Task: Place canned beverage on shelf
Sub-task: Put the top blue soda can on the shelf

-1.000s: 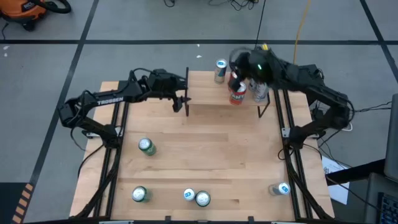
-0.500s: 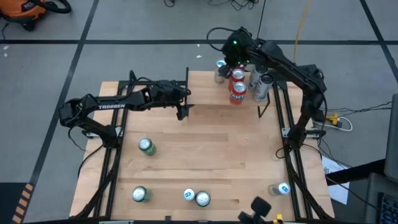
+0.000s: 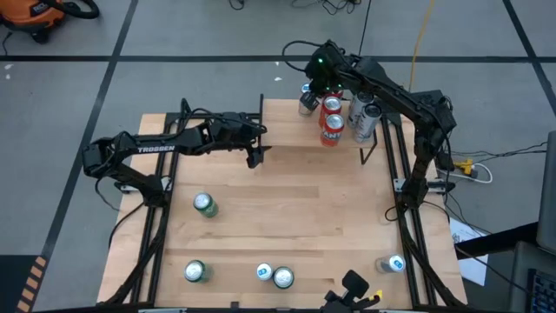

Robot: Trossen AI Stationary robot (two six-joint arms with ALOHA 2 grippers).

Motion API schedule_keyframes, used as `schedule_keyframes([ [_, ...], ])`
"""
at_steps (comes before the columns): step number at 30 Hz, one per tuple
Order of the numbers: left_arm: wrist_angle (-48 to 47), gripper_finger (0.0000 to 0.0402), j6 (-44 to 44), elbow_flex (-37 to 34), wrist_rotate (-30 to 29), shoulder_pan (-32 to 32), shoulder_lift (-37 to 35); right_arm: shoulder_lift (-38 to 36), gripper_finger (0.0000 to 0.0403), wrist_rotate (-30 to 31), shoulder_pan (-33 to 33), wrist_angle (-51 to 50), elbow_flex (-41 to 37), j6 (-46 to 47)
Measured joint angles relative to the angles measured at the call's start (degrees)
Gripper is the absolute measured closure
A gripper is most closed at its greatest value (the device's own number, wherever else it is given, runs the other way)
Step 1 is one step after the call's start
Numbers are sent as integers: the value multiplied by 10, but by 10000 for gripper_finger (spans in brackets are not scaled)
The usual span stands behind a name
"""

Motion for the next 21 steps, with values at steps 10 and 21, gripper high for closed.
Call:
schedule_keyframes([
  [10,0,125,0,0,0,0,0,1,403,-14,0,-3,0,135],
  [21,0,125,0,0,-4,0,0,-14,403,-14,1,6,-3,129],
])
